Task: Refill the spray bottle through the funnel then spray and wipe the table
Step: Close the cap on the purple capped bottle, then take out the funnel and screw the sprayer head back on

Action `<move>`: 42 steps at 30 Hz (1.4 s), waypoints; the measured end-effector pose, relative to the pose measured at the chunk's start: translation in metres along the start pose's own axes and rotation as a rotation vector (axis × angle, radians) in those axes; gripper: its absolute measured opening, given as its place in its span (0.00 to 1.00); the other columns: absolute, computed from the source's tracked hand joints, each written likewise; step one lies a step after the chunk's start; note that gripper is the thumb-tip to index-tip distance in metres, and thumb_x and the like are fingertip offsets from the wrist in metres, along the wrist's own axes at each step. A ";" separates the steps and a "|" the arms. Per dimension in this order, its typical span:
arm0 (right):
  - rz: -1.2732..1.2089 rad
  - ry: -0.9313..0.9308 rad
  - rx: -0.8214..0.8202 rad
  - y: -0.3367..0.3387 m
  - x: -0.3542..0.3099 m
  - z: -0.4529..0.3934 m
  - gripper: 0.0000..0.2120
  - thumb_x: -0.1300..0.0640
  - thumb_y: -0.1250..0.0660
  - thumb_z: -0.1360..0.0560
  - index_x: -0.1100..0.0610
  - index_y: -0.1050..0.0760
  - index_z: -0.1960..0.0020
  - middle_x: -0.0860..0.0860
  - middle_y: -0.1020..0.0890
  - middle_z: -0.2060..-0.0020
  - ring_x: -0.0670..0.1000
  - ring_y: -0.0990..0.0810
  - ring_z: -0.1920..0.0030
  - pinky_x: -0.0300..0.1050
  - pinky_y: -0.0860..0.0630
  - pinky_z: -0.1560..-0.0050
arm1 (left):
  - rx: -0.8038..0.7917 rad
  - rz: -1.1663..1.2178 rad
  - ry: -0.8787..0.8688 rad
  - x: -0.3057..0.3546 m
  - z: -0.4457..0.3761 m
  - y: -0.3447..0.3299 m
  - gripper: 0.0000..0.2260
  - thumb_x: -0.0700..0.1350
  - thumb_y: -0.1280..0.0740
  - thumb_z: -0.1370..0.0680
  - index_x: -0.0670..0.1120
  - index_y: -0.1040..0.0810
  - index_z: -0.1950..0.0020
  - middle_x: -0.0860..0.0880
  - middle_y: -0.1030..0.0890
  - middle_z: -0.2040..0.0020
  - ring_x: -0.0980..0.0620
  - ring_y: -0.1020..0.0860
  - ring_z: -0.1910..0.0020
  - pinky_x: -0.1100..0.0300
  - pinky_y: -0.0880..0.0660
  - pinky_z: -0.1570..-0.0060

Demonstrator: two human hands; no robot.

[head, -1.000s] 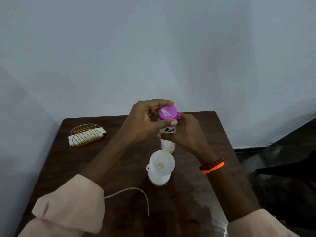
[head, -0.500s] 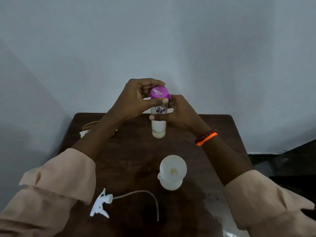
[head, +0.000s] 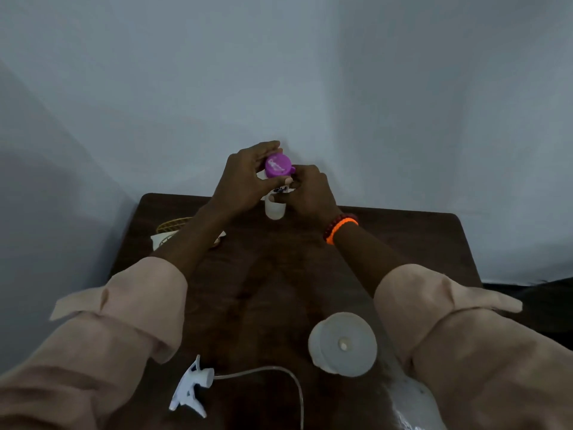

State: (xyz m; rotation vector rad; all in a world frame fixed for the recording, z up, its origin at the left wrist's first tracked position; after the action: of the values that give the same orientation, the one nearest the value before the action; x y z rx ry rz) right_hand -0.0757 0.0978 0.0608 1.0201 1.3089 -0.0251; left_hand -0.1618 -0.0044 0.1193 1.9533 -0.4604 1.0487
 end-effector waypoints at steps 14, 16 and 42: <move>-0.035 -0.101 -0.032 -0.048 0.045 -0.025 0.28 0.49 0.18 0.36 0.59 0.19 0.39 0.56 0.15 0.46 0.55 0.16 0.46 0.54 0.19 0.43 | 0.041 -0.035 -0.004 -0.059 -0.015 -0.006 0.27 0.44 0.19 0.32 0.39 0.20 0.36 0.43 0.17 0.39 0.50 0.19 0.40 0.68 0.22 0.41; -0.015 -0.112 -0.064 -0.050 0.046 -0.027 0.30 0.51 0.18 0.36 0.61 0.21 0.38 0.57 0.16 0.44 0.56 0.17 0.44 0.53 0.20 0.42 | 0.048 -0.055 -0.007 -0.061 -0.016 -0.005 0.27 0.46 0.19 0.31 0.40 0.20 0.36 0.44 0.17 0.39 0.49 0.18 0.40 0.63 0.21 0.40; -0.044 -0.451 -0.325 0.081 0.056 0.271 0.08 0.53 0.30 0.22 0.56 0.15 0.50 0.49 0.12 0.57 0.45 0.14 0.57 0.49 0.16 0.51 | -0.290 0.305 0.755 0.030 0.261 -0.110 0.06 0.49 0.26 0.23 0.47 0.13 0.52 0.48 0.12 0.60 0.50 0.13 0.61 0.54 0.16 0.58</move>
State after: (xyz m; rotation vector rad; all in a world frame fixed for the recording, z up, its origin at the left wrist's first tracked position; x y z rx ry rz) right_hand 0.1964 0.0049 0.0413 0.6579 0.8863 -0.0695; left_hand 0.0568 -0.1526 0.0129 1.1332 -0.4498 1.7001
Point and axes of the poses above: each hand's wrist, its own z-axis away from the middle knuckle, its own y-axis out of the back of the hand, x = y × z, the point moved 10 cm from there along -z, towards the middle knuckle
